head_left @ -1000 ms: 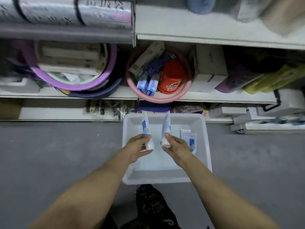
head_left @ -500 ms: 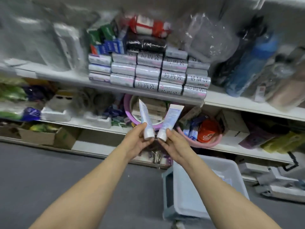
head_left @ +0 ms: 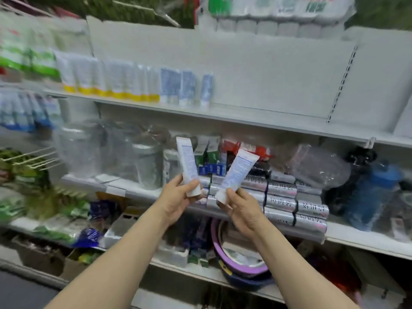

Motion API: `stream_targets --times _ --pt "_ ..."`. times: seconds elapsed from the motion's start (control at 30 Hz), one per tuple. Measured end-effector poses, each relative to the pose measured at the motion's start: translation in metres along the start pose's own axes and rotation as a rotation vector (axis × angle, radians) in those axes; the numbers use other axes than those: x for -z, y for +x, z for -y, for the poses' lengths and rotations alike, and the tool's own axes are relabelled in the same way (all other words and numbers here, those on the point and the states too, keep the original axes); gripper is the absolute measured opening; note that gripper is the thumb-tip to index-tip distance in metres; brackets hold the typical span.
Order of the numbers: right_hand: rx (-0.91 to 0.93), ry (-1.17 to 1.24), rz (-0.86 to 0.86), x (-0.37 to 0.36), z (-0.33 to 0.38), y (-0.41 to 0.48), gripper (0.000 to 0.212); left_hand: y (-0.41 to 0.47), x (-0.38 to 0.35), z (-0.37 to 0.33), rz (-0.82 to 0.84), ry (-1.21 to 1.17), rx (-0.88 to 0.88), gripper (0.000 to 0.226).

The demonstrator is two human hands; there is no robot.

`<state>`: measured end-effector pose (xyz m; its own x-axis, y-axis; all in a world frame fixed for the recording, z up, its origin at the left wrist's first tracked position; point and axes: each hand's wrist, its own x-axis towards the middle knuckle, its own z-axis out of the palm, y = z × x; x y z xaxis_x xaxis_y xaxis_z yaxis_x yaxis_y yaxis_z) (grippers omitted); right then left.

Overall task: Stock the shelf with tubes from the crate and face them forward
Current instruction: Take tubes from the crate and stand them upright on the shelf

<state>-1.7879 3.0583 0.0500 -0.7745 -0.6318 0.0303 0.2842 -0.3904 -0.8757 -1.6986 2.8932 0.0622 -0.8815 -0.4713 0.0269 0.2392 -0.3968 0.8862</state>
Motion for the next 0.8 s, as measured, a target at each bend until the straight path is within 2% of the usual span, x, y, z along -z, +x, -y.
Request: stream_targets --times 0.1,0.23,0.4,0.57,0.67,0.8 --pt "0.074 -0.079 0.057 -0.034 0.029 0.037 0.028 0.028 0.006 -0.046 -0.064 0.08 -0.077 0.034" --pt "0.192 -0.135 0.116 -0.081 0.068 0.094 0.031 0.078 0.013 -0.103 -0.197 0.162 -0.169 0.048" --pt "0.287 -0.098 0.098 -0.132 0.109 0.17 0.035 0.137 0.015 -0.173 -0.334 0.335 -0.318 0.032" --pt "0.404 -0.178 0.008 -0.154 0.137 0.233 0.047 0.182 0.031 -0.223 -0.476 0.675 -0.468 0.042" --pt "0.474 -0.332 -0.072 -0.159 0.147 0.264 0.048 0.206 0.042 -0.238 -0.456 0.773 -0.483 0.04" --pt "0.506 -0.56 -0.266 -0.164 0.146 0.304 0.043 0.241 0.062 -0.246 -0.405 0.862 -0.477 0.039"
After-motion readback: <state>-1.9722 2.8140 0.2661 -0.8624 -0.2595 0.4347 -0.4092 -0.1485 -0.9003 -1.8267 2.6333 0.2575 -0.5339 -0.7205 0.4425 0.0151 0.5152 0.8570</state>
